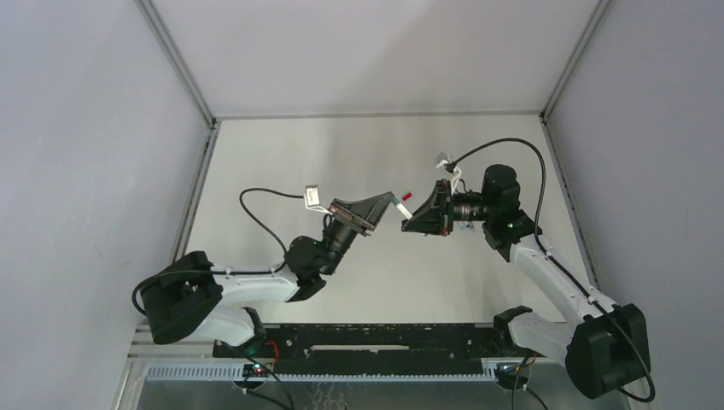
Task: Insert the pens into the pen caps
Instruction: Insert the pen cap onto the pen.
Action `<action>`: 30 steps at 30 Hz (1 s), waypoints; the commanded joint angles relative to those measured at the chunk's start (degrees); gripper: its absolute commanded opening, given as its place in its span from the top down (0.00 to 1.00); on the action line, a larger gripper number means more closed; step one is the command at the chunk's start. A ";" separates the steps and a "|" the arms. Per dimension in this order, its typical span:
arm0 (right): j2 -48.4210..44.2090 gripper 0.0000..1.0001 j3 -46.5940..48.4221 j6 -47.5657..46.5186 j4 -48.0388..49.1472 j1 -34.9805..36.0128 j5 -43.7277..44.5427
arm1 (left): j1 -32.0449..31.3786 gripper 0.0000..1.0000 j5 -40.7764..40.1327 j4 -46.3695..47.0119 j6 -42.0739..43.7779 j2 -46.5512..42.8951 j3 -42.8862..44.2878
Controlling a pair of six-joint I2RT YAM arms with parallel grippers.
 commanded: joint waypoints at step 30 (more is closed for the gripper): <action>-1.60 1.00 0.23 -2.40 2.53 -0.52 2.47 | -6.72 0.66 2.85 -3.76 4.21 -3.23 -1.40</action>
